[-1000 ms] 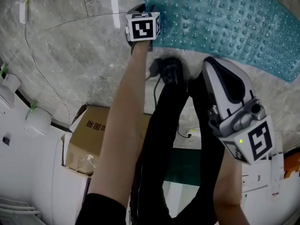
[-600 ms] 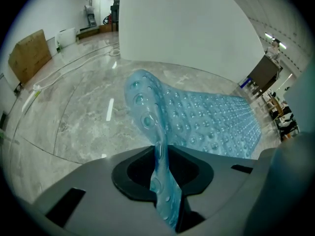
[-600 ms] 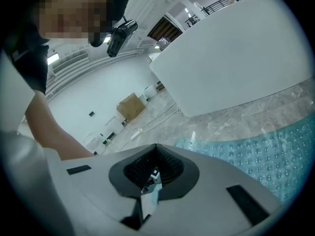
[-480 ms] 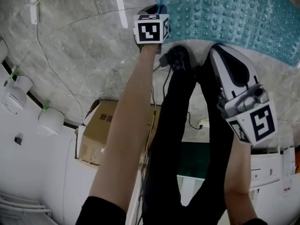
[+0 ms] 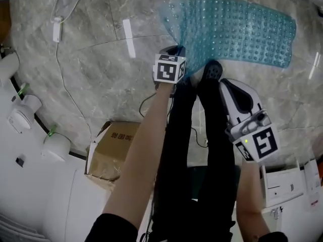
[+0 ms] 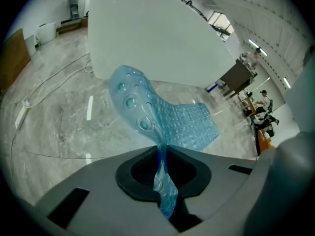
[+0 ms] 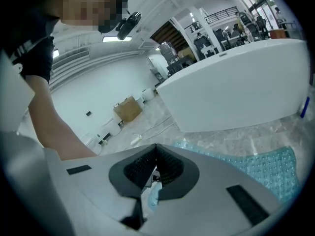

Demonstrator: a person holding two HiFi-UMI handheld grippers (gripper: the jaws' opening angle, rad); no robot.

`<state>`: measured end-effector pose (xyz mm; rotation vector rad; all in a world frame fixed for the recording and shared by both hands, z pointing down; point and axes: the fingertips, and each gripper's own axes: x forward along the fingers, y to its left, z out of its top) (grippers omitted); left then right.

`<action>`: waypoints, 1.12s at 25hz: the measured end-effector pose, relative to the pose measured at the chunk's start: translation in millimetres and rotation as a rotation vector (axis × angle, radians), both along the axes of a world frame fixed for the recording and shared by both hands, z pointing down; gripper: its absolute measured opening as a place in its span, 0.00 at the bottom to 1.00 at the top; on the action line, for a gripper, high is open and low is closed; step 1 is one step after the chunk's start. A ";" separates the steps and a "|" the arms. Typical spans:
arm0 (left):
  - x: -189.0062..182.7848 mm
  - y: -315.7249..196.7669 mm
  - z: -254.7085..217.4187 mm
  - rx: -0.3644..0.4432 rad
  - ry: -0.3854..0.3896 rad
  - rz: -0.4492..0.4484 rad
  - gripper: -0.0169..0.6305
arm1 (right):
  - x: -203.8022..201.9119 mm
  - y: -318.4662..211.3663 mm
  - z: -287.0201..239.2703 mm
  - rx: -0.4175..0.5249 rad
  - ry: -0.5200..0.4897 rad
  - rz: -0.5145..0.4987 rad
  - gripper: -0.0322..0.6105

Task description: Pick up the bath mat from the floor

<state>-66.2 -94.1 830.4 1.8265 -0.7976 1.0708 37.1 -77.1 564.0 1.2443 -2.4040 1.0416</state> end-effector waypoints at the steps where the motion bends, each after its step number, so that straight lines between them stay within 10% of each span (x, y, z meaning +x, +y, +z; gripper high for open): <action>1: 9.6 1.2 -18.4 -0.002 0.007 0.014 0.09 | 6.2 -4.1 -18.7 0.015 0.003 0.004 0.07; 11: 72.2 10.0 -209.0 0.037 0.091 0.069 0.09 | 62.7 9.0 -184.8 0.106 0.024 0.055 0.07; 28: 39.8 8.2 -499.8 0.399 0.150 0.099 0.09 | 134.4 22.9 -401.1 0.324 0.138 0.164 0.07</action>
